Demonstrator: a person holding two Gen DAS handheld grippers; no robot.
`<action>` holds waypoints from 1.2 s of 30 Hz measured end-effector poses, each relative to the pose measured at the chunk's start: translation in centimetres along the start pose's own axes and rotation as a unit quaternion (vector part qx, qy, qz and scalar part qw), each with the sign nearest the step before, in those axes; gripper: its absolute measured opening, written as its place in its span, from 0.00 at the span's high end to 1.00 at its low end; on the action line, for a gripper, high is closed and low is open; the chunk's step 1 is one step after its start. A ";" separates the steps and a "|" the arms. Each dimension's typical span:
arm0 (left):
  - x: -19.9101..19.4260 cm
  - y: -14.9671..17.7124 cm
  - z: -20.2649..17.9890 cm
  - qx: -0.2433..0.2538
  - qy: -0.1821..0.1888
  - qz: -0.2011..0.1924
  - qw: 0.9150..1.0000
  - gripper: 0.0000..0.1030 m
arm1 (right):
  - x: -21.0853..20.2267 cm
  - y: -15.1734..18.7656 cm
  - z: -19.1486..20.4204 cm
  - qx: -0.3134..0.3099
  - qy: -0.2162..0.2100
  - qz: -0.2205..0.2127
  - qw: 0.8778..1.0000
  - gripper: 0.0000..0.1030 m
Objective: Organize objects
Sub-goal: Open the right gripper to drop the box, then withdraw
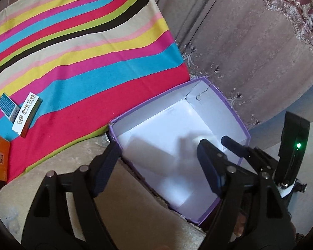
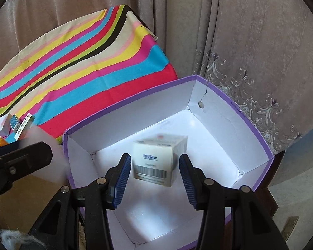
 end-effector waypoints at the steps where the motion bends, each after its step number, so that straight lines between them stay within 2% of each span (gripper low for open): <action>1: 0.0 0.0 0.0 -0.002 0.002 0.000 1.000 0.22 | 0.1 0.0 0.0 0.001 -0.001 0.000 1.000 0.48; 7: -0.5 0.1 0.6 -0.019 0.007 -0.005 1.000 0.22 | -0.2 -0.1 0.3 0.000 -0.007 -0.005 1.000 0.37; 14: -2.9 0.4 2.0 -0.023 -0.003 -0.030 0.999 0.22 | -1.0 -0.3 1.4 -0.015 -0.017 -0.008 1.000 0.36; 21: -7.4 1.4 5.8 -0.050 -0.028 -0.072 0.996 0.22 | -2.6 -1.0 3.6 -0.040 -0.040 -0.018 0.998 0.32; 27: -12.0 3.4 10.5 -0.082 -0.066 -0.110 0.988 0.22 | -3.6 -1.5 6.7 -0.056 -0.076 -0.021 0.995 0.29; 36: -18.0 7.9 18.0 -0.156 -0.107 -0.156 0.970 0.22 | -4.9 -1.2 13.3 -0.138 -0.094 -0.020 0.986 0.29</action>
Point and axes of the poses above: each gripper's, at about its wrist camera, not at the fingertips, and x roughly the way its jaws point, z to its left, y to its underside, the point moved 3 cm from there along x, roughly the way its jaws point, and after that the axes turned 7 degrees about -x, right-handed, at the moved point
